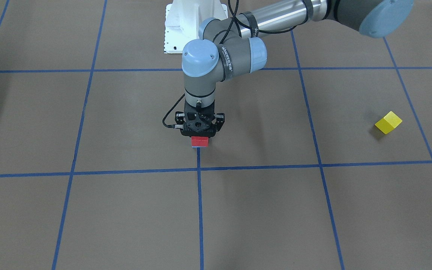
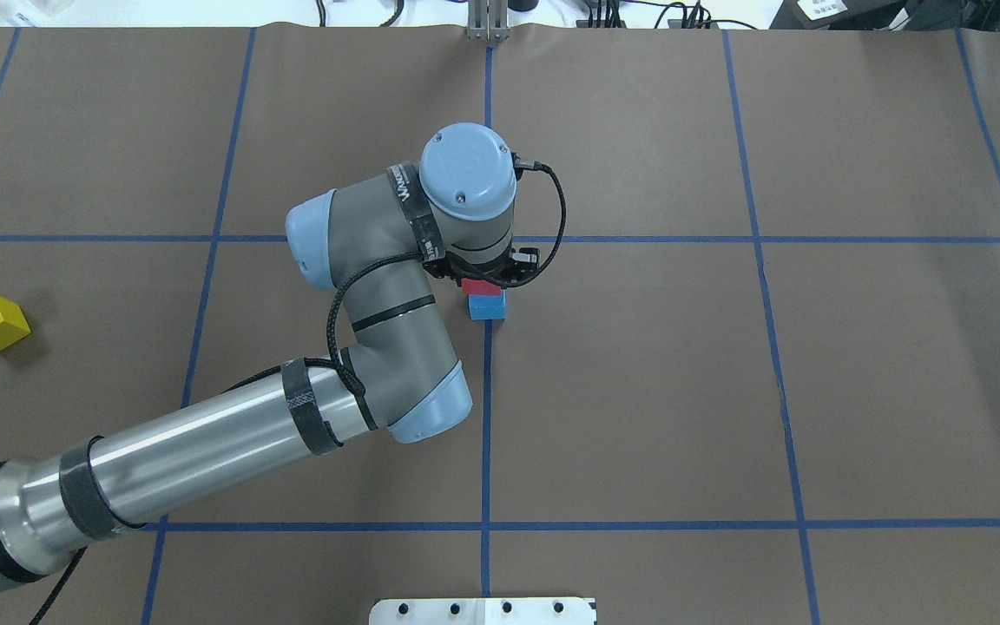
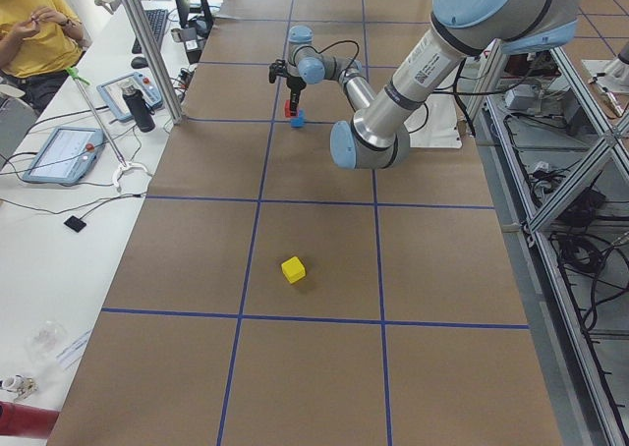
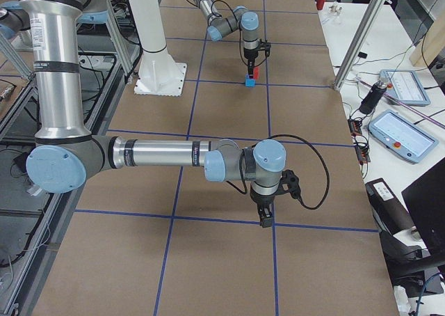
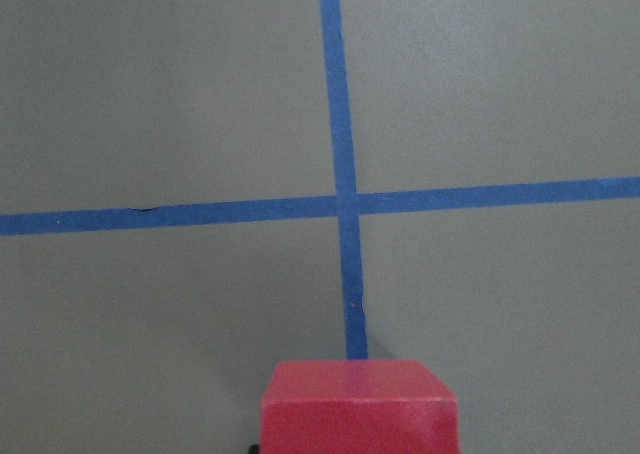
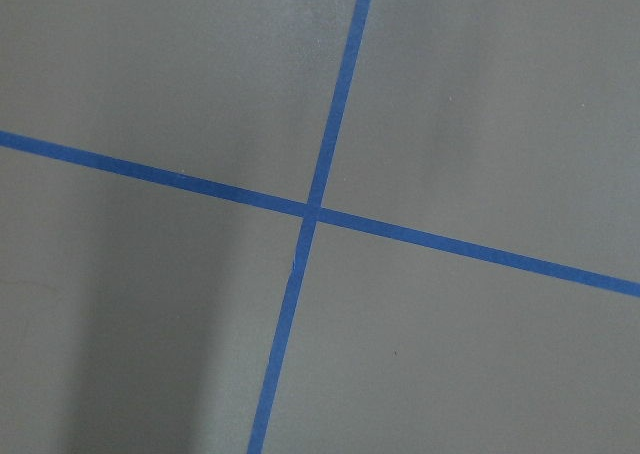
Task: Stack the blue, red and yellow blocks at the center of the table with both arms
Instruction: 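Carry the red cube with the left gripper and lower it onto the blue cube, then open the left gripper and move it toward the yellow cube, then lower the left gripper over the yellow cube and grasp it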
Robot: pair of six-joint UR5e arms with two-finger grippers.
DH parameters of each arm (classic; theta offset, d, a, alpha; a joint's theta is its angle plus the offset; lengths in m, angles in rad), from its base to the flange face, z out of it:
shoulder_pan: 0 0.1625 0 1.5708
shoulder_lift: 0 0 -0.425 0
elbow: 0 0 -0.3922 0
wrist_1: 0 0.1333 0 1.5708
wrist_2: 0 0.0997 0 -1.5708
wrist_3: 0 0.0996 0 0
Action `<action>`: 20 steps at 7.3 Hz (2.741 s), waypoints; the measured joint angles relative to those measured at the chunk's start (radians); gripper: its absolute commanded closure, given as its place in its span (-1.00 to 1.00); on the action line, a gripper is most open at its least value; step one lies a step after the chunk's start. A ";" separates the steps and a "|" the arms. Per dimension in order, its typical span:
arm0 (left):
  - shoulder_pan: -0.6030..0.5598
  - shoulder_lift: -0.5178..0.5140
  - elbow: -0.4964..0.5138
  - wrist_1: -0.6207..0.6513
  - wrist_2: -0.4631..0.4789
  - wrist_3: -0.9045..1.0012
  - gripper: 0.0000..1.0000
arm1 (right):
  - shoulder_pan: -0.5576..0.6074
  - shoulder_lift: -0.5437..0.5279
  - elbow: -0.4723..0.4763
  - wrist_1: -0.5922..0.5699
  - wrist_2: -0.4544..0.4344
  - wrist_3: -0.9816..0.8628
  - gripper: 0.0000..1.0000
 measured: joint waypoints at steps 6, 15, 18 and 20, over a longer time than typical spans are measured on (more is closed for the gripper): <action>-0.008 0.009 -0.143 0.109 -0.010 0.058 -1.00 | 0.000 0.000 0.002 0.000 0.000 0.000 -1.00; -0.514 0.914 -0.563 -0.077 -0.335 1.072 -1.00 | 0.000 -0.002 0.002 0.001 0.000 -0.001 -1.00; -0.524 1.044 -0.356 -0.474 -0.347 1.119 -1.00 | 0.000 0.000 0.003 0.001 0.000 -0.001 -1.00; -0.524 1.050 -0.278 -0.584 -0.347 1.117 -1.00 | 0.000 0.000 0.004 0.002 0.000 -0.001 -1.00</action>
